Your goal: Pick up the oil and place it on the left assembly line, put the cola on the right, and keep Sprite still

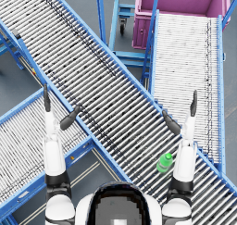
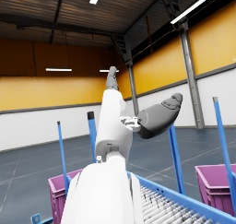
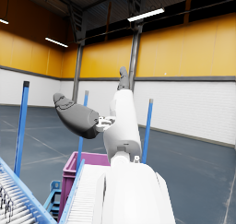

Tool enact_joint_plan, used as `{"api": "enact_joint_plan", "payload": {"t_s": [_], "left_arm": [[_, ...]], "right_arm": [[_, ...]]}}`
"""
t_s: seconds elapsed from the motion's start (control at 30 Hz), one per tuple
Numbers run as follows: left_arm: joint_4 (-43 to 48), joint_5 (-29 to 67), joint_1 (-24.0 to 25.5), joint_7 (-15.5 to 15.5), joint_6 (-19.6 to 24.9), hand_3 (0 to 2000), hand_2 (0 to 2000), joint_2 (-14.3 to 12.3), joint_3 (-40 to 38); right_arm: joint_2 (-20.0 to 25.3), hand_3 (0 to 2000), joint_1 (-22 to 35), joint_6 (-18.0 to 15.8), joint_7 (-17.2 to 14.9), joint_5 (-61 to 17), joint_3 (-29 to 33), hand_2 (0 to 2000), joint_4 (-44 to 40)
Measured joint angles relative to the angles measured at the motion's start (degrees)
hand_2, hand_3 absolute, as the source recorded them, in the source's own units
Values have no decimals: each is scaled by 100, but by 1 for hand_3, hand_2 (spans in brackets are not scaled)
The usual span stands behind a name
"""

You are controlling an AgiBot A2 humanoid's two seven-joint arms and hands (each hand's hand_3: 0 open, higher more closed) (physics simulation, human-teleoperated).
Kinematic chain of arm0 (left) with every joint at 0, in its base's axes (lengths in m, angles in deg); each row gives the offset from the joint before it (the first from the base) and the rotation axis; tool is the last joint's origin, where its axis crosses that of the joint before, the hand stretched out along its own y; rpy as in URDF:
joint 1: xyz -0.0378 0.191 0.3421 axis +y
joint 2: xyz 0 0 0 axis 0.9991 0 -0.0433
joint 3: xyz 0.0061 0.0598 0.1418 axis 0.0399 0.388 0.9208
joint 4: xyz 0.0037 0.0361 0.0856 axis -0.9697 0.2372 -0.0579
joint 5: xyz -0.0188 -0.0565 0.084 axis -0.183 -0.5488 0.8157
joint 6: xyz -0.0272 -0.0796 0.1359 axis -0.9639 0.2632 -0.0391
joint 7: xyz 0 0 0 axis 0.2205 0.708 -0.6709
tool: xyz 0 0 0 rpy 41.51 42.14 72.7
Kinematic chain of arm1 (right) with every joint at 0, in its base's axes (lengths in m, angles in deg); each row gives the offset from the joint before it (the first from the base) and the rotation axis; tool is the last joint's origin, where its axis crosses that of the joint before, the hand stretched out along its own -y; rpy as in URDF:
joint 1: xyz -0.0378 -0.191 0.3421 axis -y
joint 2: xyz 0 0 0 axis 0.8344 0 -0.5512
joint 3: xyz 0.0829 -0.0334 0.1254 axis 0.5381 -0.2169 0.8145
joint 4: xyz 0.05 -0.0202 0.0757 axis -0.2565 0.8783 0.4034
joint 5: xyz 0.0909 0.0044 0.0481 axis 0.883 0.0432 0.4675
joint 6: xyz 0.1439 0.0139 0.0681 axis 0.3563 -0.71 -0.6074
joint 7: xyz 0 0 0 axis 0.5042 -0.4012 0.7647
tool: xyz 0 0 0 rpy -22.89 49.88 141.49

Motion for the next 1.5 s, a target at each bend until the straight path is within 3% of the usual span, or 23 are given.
{"api": "enact_joint_plan", "payload": {"t_s": [1.5], "left_arm": [[194,-1,-45,0,0,0,0,-142,-36]], "right_arm": [[141,0,-3,0,0,1,75,0,76]]}}
